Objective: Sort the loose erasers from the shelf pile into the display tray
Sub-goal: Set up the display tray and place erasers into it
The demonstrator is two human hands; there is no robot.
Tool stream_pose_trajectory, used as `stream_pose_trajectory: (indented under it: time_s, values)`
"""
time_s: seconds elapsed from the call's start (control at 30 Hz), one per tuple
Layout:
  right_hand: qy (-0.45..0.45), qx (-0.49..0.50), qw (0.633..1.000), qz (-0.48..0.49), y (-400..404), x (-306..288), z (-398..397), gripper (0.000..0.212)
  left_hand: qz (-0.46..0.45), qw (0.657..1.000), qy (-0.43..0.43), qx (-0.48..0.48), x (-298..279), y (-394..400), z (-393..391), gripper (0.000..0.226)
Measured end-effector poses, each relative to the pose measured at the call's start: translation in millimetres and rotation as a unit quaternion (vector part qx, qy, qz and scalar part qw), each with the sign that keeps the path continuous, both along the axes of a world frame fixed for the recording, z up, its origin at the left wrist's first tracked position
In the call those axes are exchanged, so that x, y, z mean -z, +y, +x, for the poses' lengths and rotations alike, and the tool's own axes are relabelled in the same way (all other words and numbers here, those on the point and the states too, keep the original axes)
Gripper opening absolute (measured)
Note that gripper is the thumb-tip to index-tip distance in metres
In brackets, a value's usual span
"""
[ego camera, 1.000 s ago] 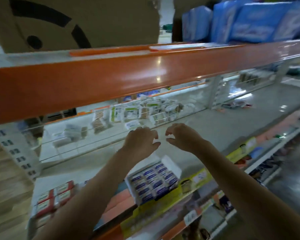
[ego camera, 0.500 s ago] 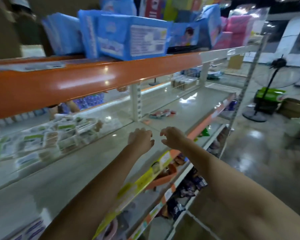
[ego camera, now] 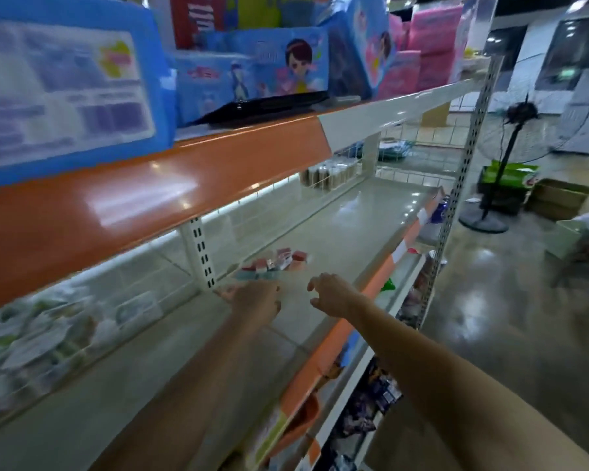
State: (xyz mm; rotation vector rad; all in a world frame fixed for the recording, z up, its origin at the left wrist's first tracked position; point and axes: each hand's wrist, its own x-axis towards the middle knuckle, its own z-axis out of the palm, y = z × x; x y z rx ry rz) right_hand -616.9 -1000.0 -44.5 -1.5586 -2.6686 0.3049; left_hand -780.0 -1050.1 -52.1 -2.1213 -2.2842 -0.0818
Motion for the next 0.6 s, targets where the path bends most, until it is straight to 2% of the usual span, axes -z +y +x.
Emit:
stream_pose_trajectory:
  time_s: [0.07,0.23,0.4,0.5,0.6]
  values:
    - [0.002,0.002,1.000,-0.001,25.2,2.1,-1.7,0.042,0.003,1.000,-0.022,-0.005,1.8,23.8,-8.7,0.042]
    - [0.025,-0.012,1.000,-0.010,74.1,7.5,-9.7,0.042,0.027,0.999,0.006,-0.034,4.1,65.1,-21.3,0.041]
    - [0.059,-0.026,0.998,-0.001,118.4,13.0,-15.8,0.044,0.040,0.996,-0.037,-0.074,3.7,98.9,-22.8,0.045]
    - [0.068,-0.027,0.997,0.014,144.4,18.1,-19.2,0.040,0.019,0.994,-0.050,-0.092,5.9,116.0,-22.8,0.046]
    - [0.052,-0.074,0.996,0.001,162.3,20.3,-23.3,0.037,-0.012,0.993,-0.045,-0.111,11.3,127.3,-20.4,0.043]
